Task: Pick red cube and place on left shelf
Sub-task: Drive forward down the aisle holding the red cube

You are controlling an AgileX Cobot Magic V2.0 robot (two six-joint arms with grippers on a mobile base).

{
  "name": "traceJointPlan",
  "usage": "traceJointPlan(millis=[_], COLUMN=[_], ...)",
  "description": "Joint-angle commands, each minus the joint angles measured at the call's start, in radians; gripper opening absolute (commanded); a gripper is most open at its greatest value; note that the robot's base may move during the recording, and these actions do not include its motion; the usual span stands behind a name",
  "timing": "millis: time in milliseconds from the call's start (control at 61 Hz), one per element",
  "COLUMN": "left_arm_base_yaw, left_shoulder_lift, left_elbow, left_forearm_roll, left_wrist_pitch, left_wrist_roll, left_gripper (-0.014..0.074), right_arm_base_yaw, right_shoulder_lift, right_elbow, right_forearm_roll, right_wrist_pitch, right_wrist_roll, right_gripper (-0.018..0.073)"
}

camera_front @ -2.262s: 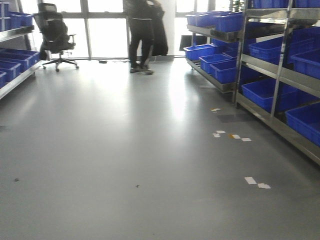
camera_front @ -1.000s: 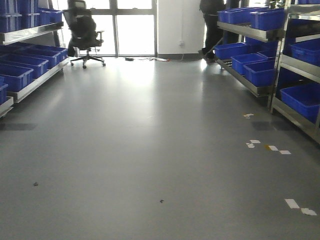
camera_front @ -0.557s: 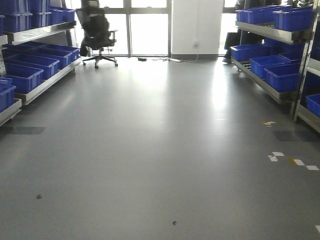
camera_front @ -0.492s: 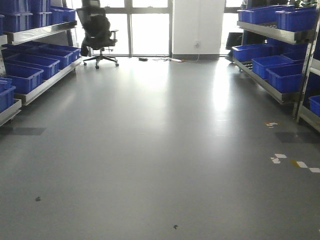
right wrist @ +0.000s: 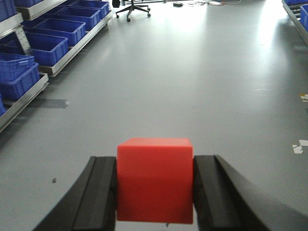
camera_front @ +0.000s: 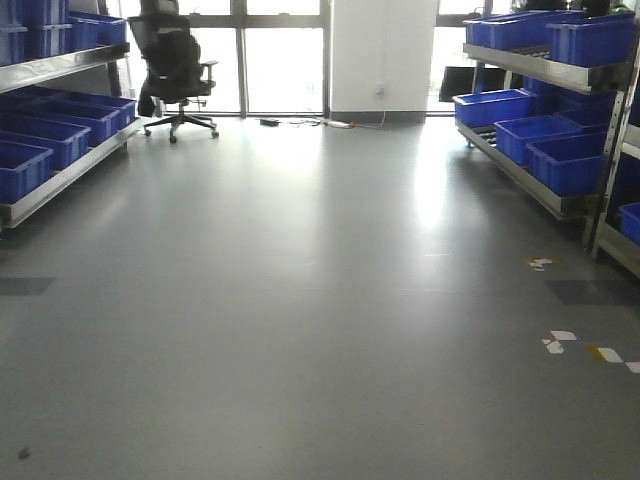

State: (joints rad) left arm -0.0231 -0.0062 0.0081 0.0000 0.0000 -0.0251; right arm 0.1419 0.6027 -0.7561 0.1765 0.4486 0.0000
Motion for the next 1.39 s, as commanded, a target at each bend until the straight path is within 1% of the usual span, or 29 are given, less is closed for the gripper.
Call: traceJointPlan(millis=[0, 1377], left_arm_base_yaw=[0.002, 0.002], left_shoulder_lift=[-0.014, -0.014], left_elbow=[0.025, 0.025], left_forearm_roll=[0.000, 0.000], left_wrist_pitch=[-0.086, -0.086], left_wrist_roll=[0.000, 0.000], left_gripper=[0.0102, 0.0102], right_arm_base_yaw=[-0.001, -0.001], right_shoulder_lift=[0.000, 0.000], right_elbow=[-0.027, -0.027], right_forearm_roll=[0.008, 0.008], right_wrist_pitch=[-0.096, -0.096], right_wrist_roll=[-0.006, -0.006], right_gripper=[0.0056, 0.0056])
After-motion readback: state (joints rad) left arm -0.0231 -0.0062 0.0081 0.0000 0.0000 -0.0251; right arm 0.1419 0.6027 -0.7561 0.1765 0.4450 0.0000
